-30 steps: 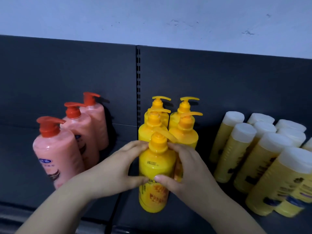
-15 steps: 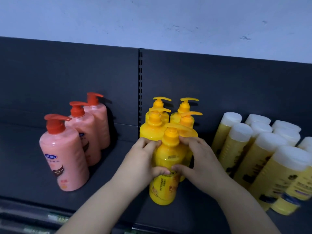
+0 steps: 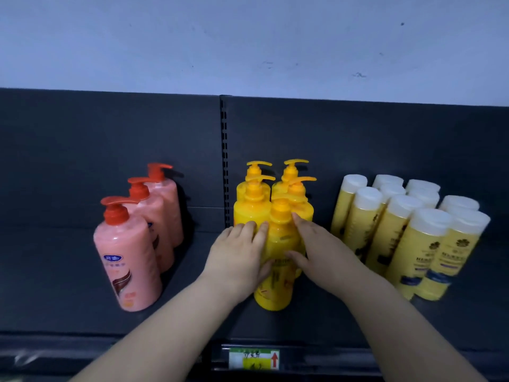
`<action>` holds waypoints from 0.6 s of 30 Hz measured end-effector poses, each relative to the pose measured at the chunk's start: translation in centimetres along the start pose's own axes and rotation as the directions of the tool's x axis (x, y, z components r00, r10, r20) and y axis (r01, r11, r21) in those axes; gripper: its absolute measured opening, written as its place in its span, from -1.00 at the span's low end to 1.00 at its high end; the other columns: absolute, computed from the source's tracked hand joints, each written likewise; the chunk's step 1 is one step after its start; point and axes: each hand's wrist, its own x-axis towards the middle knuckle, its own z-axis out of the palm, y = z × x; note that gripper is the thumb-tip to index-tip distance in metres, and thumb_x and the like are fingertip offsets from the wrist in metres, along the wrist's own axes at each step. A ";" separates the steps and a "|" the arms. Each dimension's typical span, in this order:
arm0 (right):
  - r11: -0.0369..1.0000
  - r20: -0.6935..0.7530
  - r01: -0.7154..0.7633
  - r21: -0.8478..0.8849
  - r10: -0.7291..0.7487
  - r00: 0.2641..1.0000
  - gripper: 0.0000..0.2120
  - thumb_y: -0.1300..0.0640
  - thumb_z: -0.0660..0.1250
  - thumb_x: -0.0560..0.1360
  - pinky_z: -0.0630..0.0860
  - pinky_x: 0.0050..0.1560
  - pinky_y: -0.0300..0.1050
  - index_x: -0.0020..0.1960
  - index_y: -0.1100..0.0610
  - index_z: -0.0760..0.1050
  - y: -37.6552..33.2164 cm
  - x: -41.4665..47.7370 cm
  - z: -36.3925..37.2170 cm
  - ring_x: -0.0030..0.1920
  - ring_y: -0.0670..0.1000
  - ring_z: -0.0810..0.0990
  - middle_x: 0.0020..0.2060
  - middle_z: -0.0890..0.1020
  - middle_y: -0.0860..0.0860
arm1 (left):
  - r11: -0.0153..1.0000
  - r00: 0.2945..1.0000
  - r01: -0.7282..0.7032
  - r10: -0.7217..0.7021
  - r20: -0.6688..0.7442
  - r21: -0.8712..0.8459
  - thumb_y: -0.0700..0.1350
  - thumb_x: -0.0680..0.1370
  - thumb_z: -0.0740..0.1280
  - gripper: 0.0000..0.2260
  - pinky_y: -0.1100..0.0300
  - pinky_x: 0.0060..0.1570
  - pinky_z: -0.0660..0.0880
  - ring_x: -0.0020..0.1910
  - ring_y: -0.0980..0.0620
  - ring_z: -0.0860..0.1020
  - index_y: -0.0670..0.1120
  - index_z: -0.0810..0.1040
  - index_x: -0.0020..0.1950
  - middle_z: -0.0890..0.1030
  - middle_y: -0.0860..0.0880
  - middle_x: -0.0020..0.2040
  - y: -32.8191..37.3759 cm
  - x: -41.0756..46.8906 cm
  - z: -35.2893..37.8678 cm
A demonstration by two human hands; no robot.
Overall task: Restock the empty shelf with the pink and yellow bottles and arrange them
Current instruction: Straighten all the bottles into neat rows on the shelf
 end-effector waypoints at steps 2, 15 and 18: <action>0.999 -0.039 -0.009 -0.040 0.008 0.999 -0.32 -0.12 0.16 0.57 0.14 0.44 -0.16 0.55 0.04 -0.08 -1.0 -0.9 -0.1 0.50 -0.04 0.09 0.53 0.08 -0.02 | 0.999 0.999 -0.042 0.042 0.000 0.016 0.20 0.37 0.40 -0.37 -0.02 0.13 0.48 0.09 -0.11 0.58 -0.10 0.46 0.34 0.59 -0.10 0.13 -0.7 -1.2 -0.6; 0.999 -0.033 0.031 -0.027 -0.032 0.999 -0.36 -0.21 0.11 0.55 -0.03 0.47 -0.20 0.54 -0.04 -0.01 -5.1 -7.4 -0.9 0.51 -0.13 -0.08 0.53 -0.08 -0.13 | 0.987 0.987 -0.141 0.135 -0.086 -0.074 0.27 0.52 -0.05 -0.37 0.01 0.47 -0.08 0.53 0.01 -0.03 0.08 -0.06 0.54 0.06 0.01 0.55 -0.3 -5.6 -4.6; 1.000 -0.044 0.008 -0.010 -0.008 0.999 -0.35 -0.22 0.08 0.55 -0.03 0.46 -0.21 0.54 -0.03 -0.03 -4.5 -8.2 -1.6 0.51 -0.14 -0.10 0.53 -0.10 -0.13 | 0.982 0.980 -0.178 0.170 -0.108 -0.067 0.28 0.40 -0.22 -0.28 0.02 0.46 -0.04 0.53 0.00 0.03 0.08 0.00 0.54 0.12 0.01 0.54 0.7 -5.4 -5.4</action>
